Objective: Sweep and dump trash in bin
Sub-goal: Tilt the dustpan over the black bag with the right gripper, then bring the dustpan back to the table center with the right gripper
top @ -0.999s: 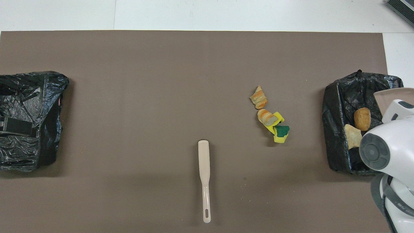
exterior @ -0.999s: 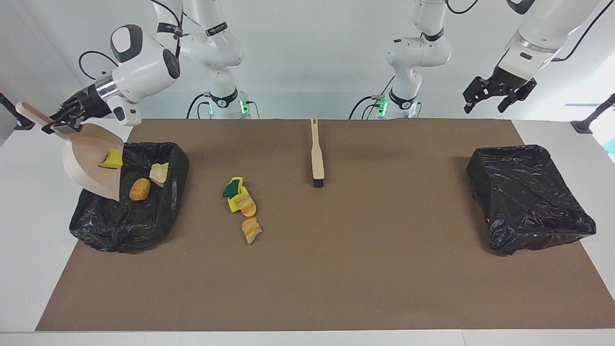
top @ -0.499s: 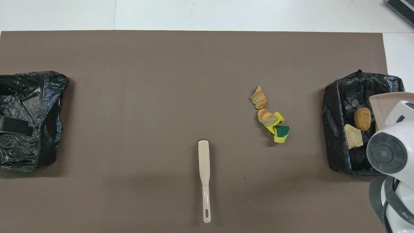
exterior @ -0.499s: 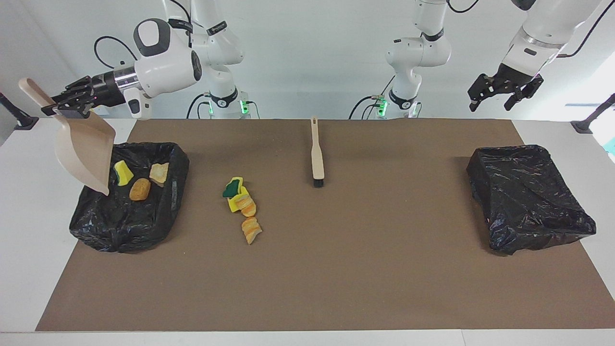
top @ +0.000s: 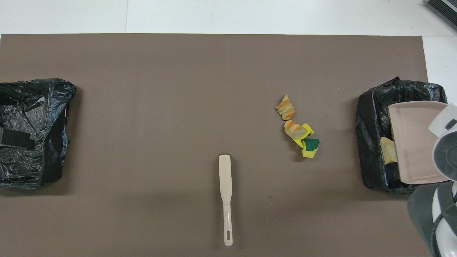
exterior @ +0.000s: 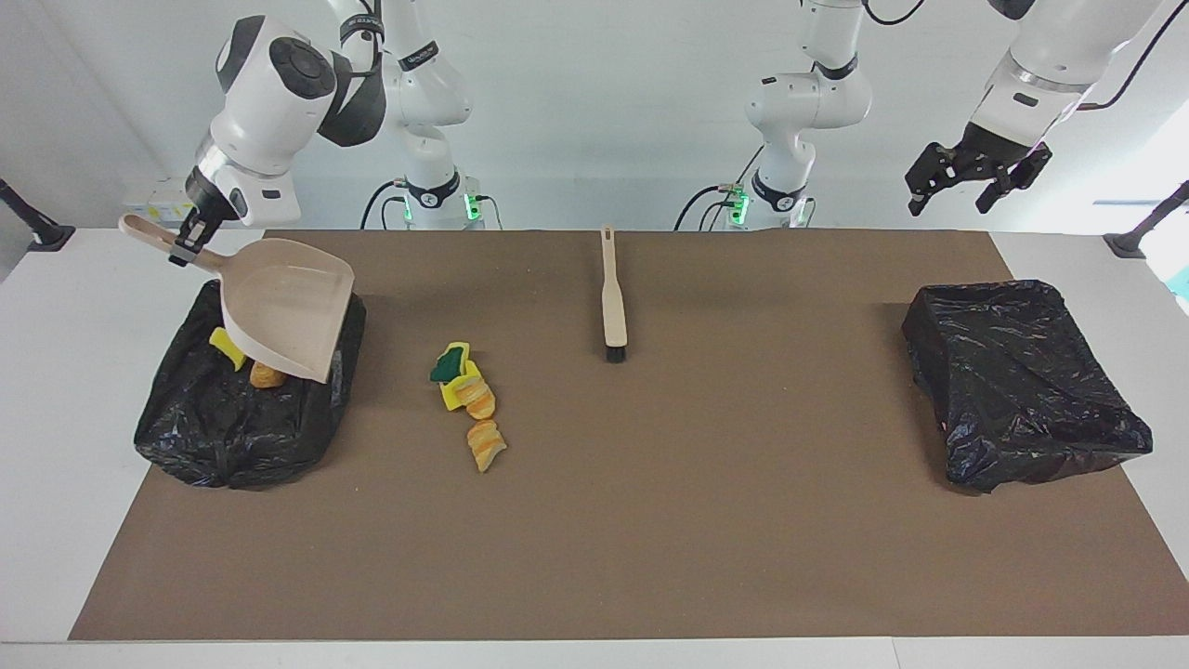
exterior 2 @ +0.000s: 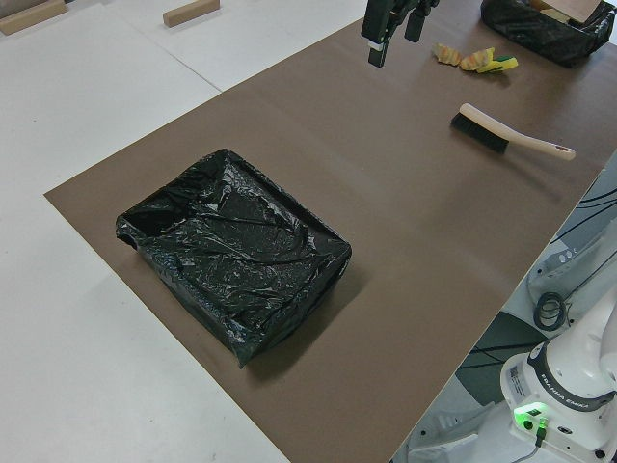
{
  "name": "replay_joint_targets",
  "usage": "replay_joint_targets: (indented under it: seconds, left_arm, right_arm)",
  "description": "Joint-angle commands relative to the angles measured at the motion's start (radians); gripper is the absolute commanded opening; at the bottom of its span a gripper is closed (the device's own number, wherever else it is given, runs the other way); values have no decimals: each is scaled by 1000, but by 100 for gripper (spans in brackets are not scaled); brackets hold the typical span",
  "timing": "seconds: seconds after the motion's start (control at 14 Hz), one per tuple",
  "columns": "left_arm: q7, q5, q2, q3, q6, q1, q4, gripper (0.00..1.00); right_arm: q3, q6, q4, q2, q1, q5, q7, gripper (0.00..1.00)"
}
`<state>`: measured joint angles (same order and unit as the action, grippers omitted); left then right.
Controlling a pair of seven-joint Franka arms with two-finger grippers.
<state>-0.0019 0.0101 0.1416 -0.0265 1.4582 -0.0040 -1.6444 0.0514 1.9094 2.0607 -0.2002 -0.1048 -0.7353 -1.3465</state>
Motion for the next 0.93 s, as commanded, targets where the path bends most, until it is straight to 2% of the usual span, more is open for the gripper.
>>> replay_joint_targets:
  seconds: [0.0,0.21,0.5,0.71,0.86]
  left_arm:
    - [0,10,-4,-13,-18,0,8,100]
    - [0,8,0,-13,-15,24,3,100]
    - [5,10,-3,-13,-15,24,8,100]
    - [8,8,-7,-13,-3,22,3,100]
    - [8,8,-8,-13,-2,22,3,100]
  right_arm:
    - [1,25,-36,28,-16,138,-51,0]
    - [-1,47,-33,47,-15,302,-40,0]
    - [7,39,-27,62,25,350,47,0]
    - [13,39,-34,65,75,358,254,0]
    - [13,40,-42,70,108,419,446,0]
